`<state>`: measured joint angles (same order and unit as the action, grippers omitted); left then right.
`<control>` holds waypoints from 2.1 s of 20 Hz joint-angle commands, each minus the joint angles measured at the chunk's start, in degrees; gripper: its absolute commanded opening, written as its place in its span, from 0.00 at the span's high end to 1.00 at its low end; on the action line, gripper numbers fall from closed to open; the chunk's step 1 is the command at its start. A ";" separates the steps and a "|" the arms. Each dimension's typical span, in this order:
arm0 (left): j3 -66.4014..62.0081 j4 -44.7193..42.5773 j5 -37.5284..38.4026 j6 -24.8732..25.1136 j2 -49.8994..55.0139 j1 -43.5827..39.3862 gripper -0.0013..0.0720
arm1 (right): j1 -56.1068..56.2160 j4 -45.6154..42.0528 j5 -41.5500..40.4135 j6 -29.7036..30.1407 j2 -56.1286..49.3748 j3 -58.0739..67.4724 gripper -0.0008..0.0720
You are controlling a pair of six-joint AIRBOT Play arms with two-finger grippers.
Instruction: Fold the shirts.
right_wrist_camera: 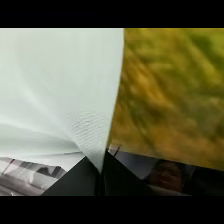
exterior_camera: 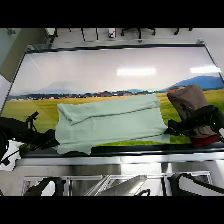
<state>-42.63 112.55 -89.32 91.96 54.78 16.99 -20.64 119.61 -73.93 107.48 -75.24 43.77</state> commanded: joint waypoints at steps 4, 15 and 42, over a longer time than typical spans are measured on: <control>-6.19 4.42 9.99 -0.33 6.34 0.07 0.96 | -0.11 10.36 9.51 2.78 0.76 4.74 0.96; -34.38 4.39 21.18 -0.96 34.93 -11.56 0.96 | 11.80 11.61 21.51 2.84 -20.94 28.52 0.96; -72.24 4.61 9.49 -6.99 45.94 -21.84 0.96 | 7.17 11.21 1.92 6.86 -39.15 46.23 0.92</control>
<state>-115.59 117.16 -80.47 85.23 100.68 -2.70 -13.69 130.06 -70.87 114.15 -113.03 89.62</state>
